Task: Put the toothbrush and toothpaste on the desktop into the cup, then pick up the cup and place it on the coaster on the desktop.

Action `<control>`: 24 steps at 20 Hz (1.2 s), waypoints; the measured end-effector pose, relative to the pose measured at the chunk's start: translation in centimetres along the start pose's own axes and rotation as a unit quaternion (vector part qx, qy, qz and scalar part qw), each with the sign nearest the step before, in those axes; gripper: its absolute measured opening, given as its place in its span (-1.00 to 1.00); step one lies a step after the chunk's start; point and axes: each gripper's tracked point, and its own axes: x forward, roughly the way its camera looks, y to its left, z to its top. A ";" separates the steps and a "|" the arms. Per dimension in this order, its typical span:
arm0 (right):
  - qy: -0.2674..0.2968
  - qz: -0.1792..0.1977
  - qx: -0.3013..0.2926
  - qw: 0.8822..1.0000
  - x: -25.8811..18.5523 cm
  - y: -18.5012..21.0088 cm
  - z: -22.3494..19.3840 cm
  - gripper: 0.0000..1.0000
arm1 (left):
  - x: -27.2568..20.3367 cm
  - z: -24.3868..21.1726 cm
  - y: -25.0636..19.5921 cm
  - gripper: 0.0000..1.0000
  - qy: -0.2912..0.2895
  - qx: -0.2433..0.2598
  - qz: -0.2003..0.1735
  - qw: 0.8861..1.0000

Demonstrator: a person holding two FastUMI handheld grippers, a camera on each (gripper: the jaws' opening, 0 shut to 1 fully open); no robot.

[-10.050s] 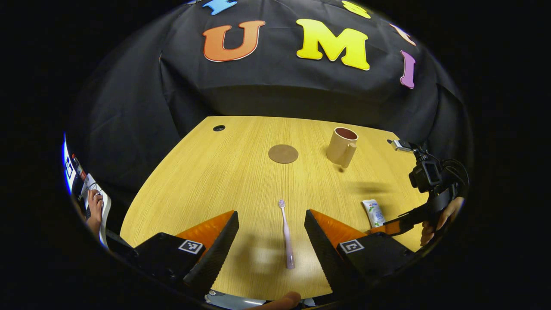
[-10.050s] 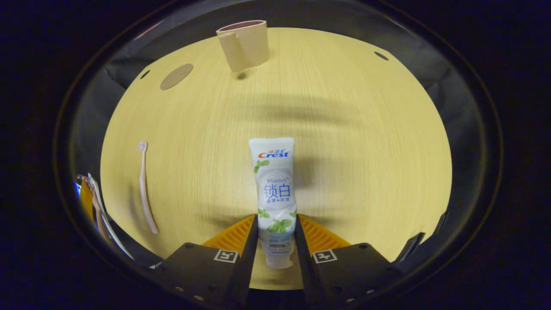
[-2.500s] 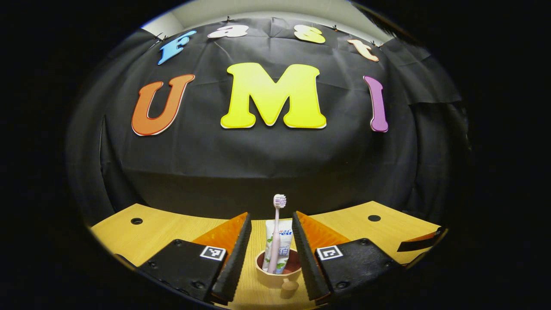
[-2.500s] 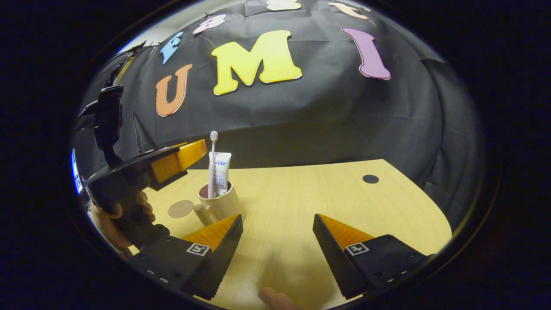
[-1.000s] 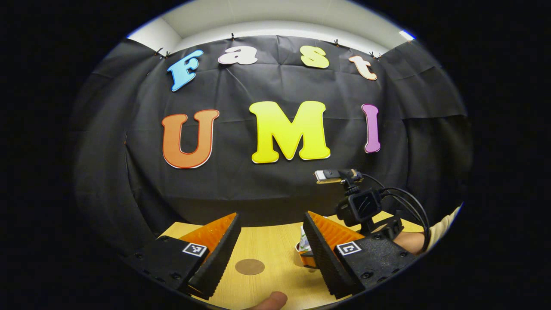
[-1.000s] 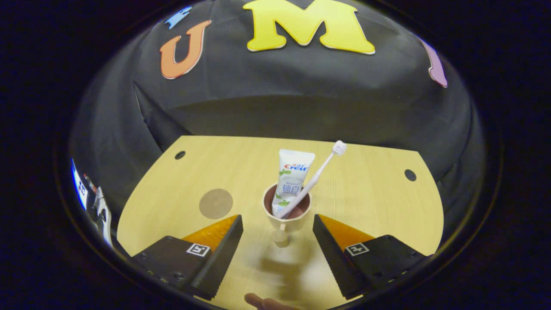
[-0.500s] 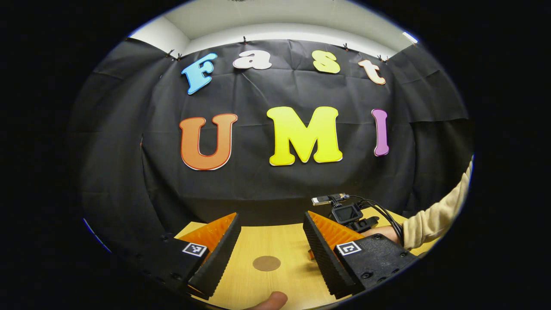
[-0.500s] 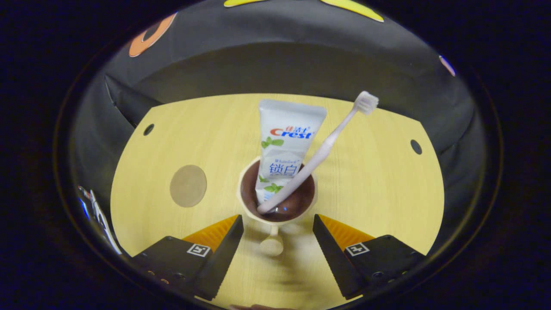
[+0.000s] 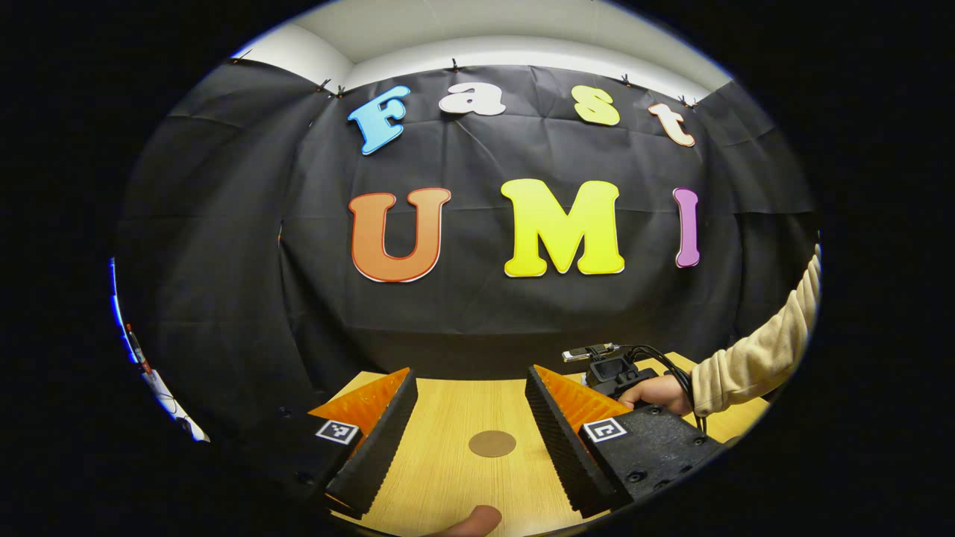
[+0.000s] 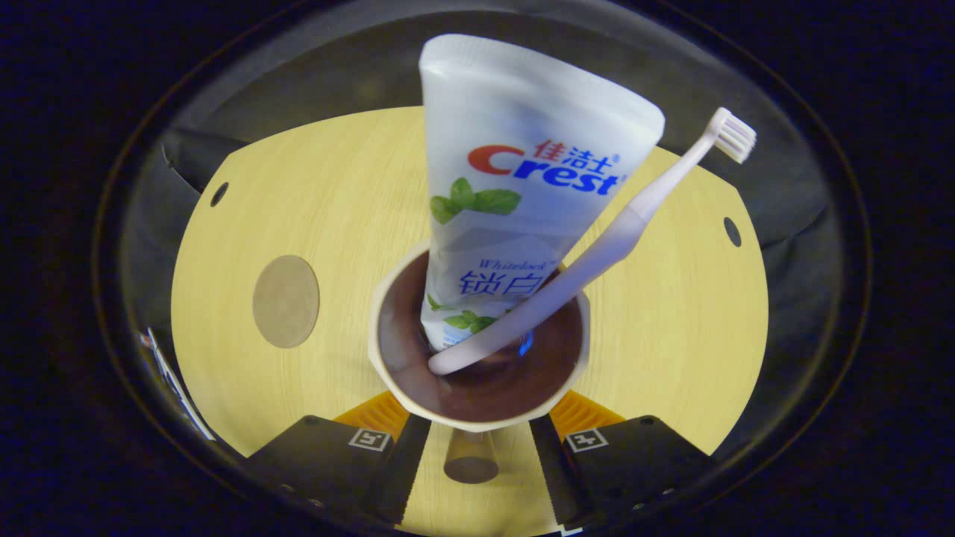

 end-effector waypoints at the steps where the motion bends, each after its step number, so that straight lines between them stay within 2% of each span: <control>1: 0.005 0.000 0.003 1.000 0.2 0.3 -0.1 0.37 | -0.2 -0.2 0.4 0.87 0.003 0.001 0.003 1.000; 4: 0.012 -0.015 -0.010 1.000 0.4 0.4 -0.4 0.17 | -0.4 -1.0 1.5 0.87 0.014 -0.001 0.013 1.000; 5: 0.014 -0.018 -0.012 1.000 0.4 0.5 -0.4 0.01 | -0.6 -1.2 1.8 0.87 0.015 -0.002 0.017 1.000; 6: 0.014 -0.020 -0.011 1.000 0.5 0.5 -0.5 0.04 | -0.7 -1.3 2.2 0.87 0.016 -0.003 0.020 1.000; 7: 0.014 -0.022 -0.011 1.000 0.7 0.6 -0.5 -0.17 | -0.8 -1.5 2.4 0.87 0.019 -0.004 0.019 1.000; 9: 0.015 -0.012 -0.003 1.000 0.4 0.8 -0.5 -0.34 | -1.0 -1.8 2.4 0.87 0.023 -0.007 0.018 1.000; 13: 0.019 0.009 0.003 1.000 0.7 0.3 -0.9 -0.44 | -1.4 -2.5 3.3 0.87 0.031 -0.015 0.024 0.999; 24: -0.008 0.028 -0.018 0.999 0.8 0.8 -1.1 -0.45 | -2.2 -2.9 3.2 0.87 0.032 -0.011 0.021 0.999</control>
